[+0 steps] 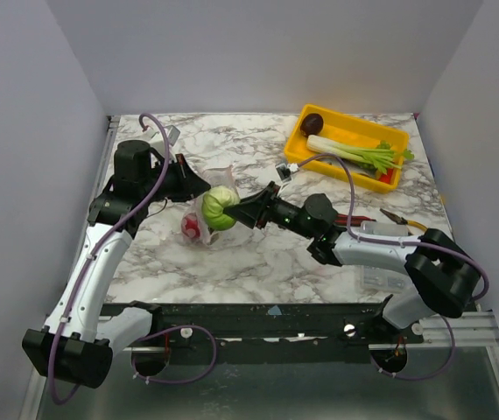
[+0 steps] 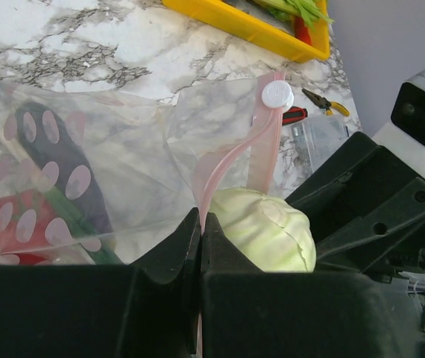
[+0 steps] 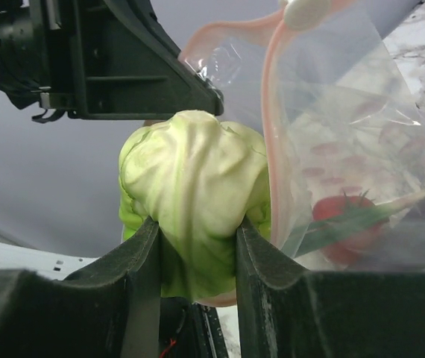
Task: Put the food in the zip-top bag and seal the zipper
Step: Place the fake vegetable in the zipper food storage bag, then adjust the zipper food storage bag at the center of the board.
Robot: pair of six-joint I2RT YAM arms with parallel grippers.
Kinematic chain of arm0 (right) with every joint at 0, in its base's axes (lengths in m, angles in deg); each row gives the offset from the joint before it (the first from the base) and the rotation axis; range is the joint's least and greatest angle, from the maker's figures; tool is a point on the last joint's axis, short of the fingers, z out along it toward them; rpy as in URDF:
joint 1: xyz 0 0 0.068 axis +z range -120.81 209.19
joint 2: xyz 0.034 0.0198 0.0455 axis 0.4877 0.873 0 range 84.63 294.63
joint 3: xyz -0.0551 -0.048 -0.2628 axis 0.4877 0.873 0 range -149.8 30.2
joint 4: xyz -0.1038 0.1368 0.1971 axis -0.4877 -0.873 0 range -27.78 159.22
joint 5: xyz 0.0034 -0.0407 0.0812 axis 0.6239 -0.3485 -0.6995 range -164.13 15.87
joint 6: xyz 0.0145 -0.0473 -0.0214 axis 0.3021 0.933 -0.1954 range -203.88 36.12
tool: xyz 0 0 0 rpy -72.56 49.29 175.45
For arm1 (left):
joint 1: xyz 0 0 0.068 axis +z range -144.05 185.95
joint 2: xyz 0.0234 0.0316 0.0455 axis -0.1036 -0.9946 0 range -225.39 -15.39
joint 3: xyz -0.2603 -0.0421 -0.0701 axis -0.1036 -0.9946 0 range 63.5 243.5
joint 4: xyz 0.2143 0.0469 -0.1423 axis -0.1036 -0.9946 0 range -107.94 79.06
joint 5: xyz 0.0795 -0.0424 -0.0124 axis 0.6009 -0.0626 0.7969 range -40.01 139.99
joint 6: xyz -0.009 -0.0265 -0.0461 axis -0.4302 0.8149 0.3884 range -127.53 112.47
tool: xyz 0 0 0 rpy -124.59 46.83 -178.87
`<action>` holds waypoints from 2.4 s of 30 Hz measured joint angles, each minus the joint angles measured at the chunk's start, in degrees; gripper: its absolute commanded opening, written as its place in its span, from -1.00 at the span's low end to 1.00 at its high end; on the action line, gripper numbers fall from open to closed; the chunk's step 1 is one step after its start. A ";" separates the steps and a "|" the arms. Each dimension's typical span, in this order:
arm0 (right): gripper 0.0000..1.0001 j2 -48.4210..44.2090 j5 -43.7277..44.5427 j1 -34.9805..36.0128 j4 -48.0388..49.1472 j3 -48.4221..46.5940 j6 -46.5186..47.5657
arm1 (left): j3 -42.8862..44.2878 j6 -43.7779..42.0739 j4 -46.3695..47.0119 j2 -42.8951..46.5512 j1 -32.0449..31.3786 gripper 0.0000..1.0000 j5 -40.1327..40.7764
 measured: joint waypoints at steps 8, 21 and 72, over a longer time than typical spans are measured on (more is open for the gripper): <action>-0.99 -1.01 12.02 1.60 -22.14 -6.62 1.60 | 2.64 -0.09 -1.51 -0.66 -0.24 -1.00 0.37; 0.20 6.49 35.71 10.78 -55.06 -31.87 9.84 | 4.66 1.70 -3.58 -1.99 -2.45 -1.00 6.14; 0.82 2.32 23.50 -14.80 -64.28 -38.53 6.01 | 7.45 2.60 -5.81 -0.37 -3.23 -1.00 23.65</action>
